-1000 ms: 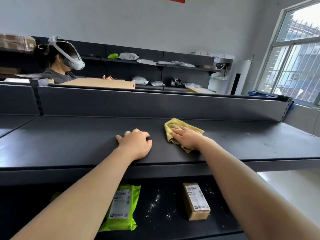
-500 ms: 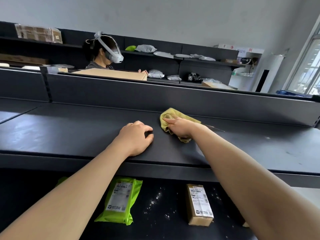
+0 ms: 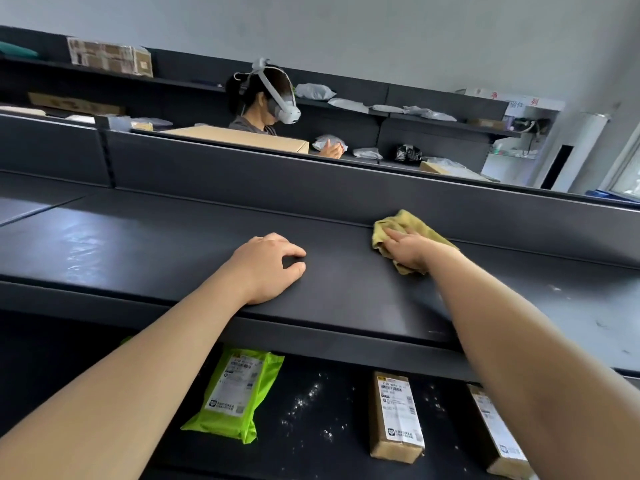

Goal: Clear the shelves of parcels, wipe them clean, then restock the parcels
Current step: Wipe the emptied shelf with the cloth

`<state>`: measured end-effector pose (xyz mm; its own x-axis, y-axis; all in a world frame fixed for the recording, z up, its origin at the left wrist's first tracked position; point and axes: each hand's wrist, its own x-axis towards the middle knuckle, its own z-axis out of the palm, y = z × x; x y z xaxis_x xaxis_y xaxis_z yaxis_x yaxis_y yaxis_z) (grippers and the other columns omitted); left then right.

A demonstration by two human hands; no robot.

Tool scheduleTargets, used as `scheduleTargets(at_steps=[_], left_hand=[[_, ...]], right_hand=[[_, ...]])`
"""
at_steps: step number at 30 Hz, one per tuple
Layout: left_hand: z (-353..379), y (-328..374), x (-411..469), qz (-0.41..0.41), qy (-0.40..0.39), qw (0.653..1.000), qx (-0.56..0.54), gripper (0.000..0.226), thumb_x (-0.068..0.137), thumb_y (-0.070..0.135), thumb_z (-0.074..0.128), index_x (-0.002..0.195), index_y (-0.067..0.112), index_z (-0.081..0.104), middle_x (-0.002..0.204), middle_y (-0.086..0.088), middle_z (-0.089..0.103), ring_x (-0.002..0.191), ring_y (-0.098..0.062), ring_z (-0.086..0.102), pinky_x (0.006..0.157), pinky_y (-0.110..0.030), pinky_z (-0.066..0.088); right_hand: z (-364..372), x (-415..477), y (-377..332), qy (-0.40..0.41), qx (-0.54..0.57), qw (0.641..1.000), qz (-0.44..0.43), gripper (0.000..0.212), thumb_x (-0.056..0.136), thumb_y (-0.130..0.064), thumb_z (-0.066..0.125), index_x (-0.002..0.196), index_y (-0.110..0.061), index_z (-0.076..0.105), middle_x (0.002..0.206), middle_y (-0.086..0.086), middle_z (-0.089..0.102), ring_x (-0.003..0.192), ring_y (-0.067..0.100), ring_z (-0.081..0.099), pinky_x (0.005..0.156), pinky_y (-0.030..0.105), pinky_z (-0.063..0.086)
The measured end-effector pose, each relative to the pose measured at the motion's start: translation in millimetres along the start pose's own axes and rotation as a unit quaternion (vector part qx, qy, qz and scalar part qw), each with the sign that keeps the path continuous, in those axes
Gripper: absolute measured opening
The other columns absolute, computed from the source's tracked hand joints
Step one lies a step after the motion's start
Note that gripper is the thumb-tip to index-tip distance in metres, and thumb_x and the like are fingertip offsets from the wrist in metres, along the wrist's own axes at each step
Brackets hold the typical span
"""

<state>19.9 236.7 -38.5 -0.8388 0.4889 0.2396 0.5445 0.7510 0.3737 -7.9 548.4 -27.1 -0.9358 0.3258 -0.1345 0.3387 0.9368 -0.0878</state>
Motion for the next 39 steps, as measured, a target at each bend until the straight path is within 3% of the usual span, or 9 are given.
scheduleTargets(at_steps=[6, 12, 21, 30, 35, 39], left_hand=[[2.3, -0.4, 0.5, -0.001, 0.004, 1.000, 0.007, 0.038, 0.094, 0.046, 0.044, 0.130, 0.038, 0.054, 0.141, 0.010, 0.044, 0.130, -0.018, 0.038, 0.107, -0.038, 0.035], [4.5, 0.5, 1.3, 0.007, 0.014, 1.000, 0.021, 0.038, 0.095, 0.046, 0.041, 0.129, 0.038, 0.055, 0.139, 0.008, 0.046, 0.128, -0.020, 0.040, 0.104, -0.038, 0.038], [4.3, 0.4, 0.4, 0.003, 0.003, 0.999, 0.036, 0.041, 0.095, 0.048, 0.038, 0.132, 0.037, 0.052, 0.141, 0.005, 0.044, 0.127, -0.024, 0.039, 0.102, -0.038, 0.037], [-1.4, 3.9, -7.4, 0.018, 0.005, 0.999, 0.034, 0.044, 0.095, 0.052, 0.039, 0.131, 0.032, 0.054, 0.138, 0.002, 0.049, 0.125, -0.026, 0.044, 0.098, -0.038, 0.039], [-3.5, 6.2, -14.7, 0.030, 0.022, 0.999, 0.017, 0.039, 0.094, 0.048, 0.041, 0.124, 0.031, 0.060, 0.132, 0.003, 0.054, 0.120, -0.025, 0.047, 0.094, -0.037, 0.039], [-6.5, 8.2, -19.9, 0.056, 0.025, 0.998, 0.001, 0.031, 0.094, 0.043, 0.043, 0.110, 0.031, 0.067, 0.121, 0.008, 0.060, 0.109, -0.021, 0.053, 0.088, -0.035, 0.044]], right_hand=[[-1.5, -35.5, 41.1, 0.002, 0.007, 0.995, 0.098, 0.060, 0.094, -0.064, 0.011, 0.151, -0.046, 0.003, 0.163, 0.000, -0.008, 0.149, 0.033, 0.001, 0.117, 0.058, 0.006], [0.3, -87.3, 13.2, -0.002, 0.014, 0.988, 0.155, 0.058, 0.094, -0.065, 0.010, 0.149, -0.050, 0.001, 0.162, -0.003, -0.012, 0.148, 0.038, -0.007, 0.107, 0.074, -0.001], [21.3, -143.6, -92.5, -0.003, 0.025, 0.994, 0.103, 0.058, 0.095, -0.061, 0.015, 0.150, -0.047, 0.003, 0.162, 0.003, -0.014, 0.146, 0.042, -0.012, 0.100, 0.080, -0.006], [41.4, -192.0, -66.2, 0.086, 0.022, 0.995, 0.038, 0.058, 0.091, -0.063, 0.016, 0.147, -0.052, 0.011, 0.162, -0.005, 0.007, 0.148, 0.031, 0.006, 0.105, 0.074, -0.001], [50.4, -217.2, -18.4, 0.172, 0.000, 0.985, 0.033, 0.062, 0.089, -0.067, 0.012, 0.148, -0.048, 0.019, 0.160, -0.016, 0.016, 0.146, 0.017, 0.021, 0.114, 0.055, 0.018], [50.4, -228.4, 31.9, 0.189, 0.007, 0.979, 0.079, 0.056, 0.096, -0.059, 0.018, 0.150, -0.044, 0.023, 0.160, -0.014, 0.017, 0.146, 0.017, 0.022, 0.117, 0.043, 0.019]])
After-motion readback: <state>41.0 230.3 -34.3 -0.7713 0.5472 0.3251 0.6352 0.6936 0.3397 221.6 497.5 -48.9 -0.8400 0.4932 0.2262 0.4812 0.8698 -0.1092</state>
